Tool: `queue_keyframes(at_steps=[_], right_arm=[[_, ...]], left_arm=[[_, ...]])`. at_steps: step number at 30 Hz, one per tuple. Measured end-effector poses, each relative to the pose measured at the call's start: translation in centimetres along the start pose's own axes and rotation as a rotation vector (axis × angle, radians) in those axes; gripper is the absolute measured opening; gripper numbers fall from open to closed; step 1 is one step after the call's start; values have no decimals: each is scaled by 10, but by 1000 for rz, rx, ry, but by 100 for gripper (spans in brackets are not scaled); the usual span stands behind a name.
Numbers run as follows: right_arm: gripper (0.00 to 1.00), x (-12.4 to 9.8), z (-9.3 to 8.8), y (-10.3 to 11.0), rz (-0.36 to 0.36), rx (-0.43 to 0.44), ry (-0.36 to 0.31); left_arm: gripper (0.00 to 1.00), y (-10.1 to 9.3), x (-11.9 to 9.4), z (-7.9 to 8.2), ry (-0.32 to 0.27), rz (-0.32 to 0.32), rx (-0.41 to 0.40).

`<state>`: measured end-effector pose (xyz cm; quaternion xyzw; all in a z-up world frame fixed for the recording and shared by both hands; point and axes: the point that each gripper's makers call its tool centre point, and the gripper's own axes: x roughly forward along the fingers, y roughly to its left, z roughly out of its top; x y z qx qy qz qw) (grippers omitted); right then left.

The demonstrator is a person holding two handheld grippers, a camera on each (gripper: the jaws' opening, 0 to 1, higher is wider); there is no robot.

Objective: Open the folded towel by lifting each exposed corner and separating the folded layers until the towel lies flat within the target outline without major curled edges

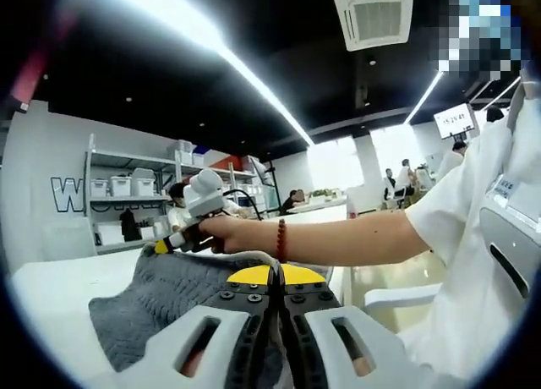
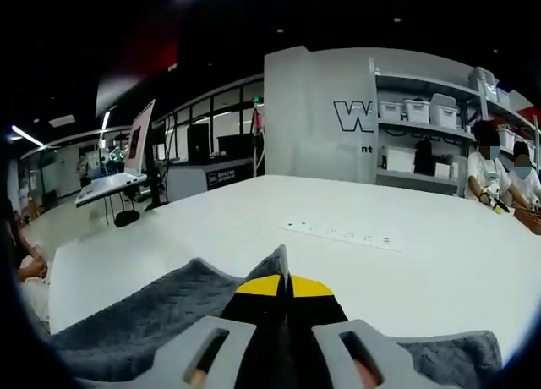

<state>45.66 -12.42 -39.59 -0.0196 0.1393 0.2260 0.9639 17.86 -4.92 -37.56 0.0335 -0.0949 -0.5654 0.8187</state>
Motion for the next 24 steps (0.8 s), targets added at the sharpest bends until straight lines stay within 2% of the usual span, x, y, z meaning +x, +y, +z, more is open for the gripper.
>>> queue_keyframes(at_steps=[10,24], right_arm=[[0,8,12,4,8,5,-17],[0,20,32,3,20,0,-40]], left_arm=[[0,5,-8,8,-29,7,-9],[0,5,-16,12,-36,16,3]])
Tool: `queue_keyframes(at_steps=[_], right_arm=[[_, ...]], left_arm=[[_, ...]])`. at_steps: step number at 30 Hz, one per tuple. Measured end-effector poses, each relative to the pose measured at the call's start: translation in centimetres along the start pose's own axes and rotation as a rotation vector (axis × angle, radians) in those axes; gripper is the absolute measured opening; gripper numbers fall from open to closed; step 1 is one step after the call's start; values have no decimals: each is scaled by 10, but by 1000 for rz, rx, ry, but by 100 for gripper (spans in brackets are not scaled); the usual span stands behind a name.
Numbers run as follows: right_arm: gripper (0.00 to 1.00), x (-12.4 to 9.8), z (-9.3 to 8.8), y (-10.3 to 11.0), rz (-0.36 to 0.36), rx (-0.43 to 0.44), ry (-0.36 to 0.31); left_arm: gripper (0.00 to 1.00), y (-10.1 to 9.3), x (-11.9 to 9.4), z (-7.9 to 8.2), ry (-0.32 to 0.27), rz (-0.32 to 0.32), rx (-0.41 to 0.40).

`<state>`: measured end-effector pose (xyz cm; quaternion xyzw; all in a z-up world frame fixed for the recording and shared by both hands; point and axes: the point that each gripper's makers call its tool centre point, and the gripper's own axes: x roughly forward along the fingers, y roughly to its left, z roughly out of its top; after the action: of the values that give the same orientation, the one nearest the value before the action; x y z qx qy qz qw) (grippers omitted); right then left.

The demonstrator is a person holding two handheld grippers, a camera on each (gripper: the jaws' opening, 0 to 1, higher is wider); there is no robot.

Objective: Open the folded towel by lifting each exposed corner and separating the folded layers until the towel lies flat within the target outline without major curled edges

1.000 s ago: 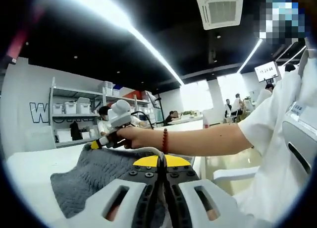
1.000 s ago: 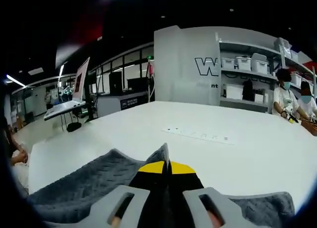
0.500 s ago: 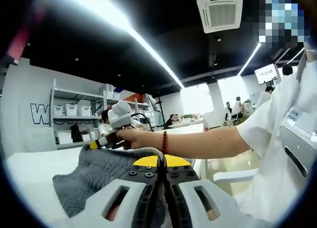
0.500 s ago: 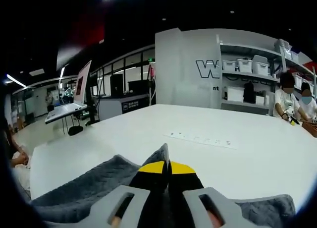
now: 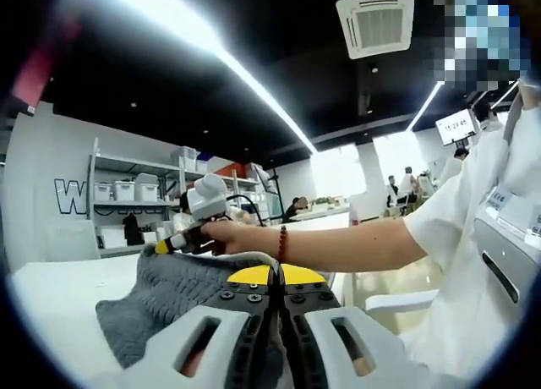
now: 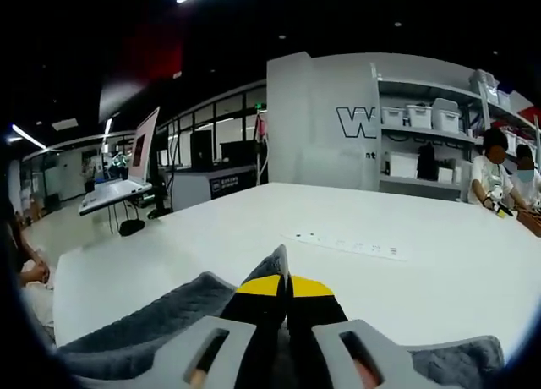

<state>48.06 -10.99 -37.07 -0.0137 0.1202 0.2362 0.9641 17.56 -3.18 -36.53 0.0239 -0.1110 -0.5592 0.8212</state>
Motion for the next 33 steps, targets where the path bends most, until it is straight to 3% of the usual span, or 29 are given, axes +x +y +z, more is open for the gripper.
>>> queue_keyframes(at_steps=[13,33], right_arm=[[0,6,9,6,13,-3,0],[0,3,26,30,37,-31,-18]], left_arm=[[0,2,-7,2,1,12,10],[0,7,-25,13,-52,11,-33]])
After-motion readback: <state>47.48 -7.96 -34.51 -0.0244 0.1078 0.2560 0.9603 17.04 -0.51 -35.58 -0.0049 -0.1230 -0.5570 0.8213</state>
